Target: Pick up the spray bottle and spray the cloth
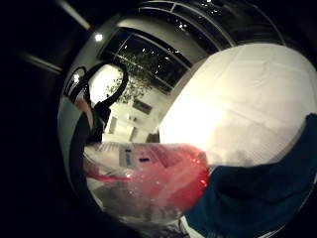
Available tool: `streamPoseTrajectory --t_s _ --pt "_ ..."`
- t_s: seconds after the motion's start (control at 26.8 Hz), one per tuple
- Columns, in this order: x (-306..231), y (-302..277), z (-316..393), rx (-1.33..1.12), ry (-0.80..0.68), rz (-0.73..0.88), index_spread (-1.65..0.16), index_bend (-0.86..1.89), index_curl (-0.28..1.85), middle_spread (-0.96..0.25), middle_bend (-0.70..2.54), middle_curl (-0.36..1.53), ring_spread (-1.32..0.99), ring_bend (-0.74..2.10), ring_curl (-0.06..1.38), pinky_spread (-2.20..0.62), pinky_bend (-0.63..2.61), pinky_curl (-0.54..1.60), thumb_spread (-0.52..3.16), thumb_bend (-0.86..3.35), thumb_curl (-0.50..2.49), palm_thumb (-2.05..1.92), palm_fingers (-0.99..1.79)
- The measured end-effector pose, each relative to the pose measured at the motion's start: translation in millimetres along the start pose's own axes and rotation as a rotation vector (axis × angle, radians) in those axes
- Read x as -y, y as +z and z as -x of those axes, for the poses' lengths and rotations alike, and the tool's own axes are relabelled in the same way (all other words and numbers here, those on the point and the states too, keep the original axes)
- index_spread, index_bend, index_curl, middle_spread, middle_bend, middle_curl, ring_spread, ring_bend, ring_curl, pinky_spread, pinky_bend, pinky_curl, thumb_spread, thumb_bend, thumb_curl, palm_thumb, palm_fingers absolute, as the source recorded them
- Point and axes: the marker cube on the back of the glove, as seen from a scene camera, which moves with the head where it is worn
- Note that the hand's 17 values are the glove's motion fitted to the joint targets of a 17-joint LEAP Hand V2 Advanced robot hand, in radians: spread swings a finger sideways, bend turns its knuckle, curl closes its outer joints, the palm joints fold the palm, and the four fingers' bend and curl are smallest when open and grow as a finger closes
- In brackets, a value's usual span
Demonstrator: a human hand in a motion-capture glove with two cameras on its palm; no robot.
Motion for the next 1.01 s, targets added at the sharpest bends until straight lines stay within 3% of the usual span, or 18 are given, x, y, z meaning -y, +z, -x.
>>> streamPoseTrajectory --t_s 0.52,1.01 --pt "12 38 -83 -0.046 0.160 -0.115 -0.17 0.43 0.51 -0.12 0.50 0.46 -0.18 0.42 0.45 -0.29 0.29 0.42 -0.03 -0.03 0.71 0.99 1.31" --pt "19 53 -106 -0.118 0.187 -0.022 -0.18 0.39 0.51 -0.12 0.47 0.46 -0.18 0.41 0.46 -0.29 0.29 0.42 0.02 -0.04 0.72 1.00 1.28"
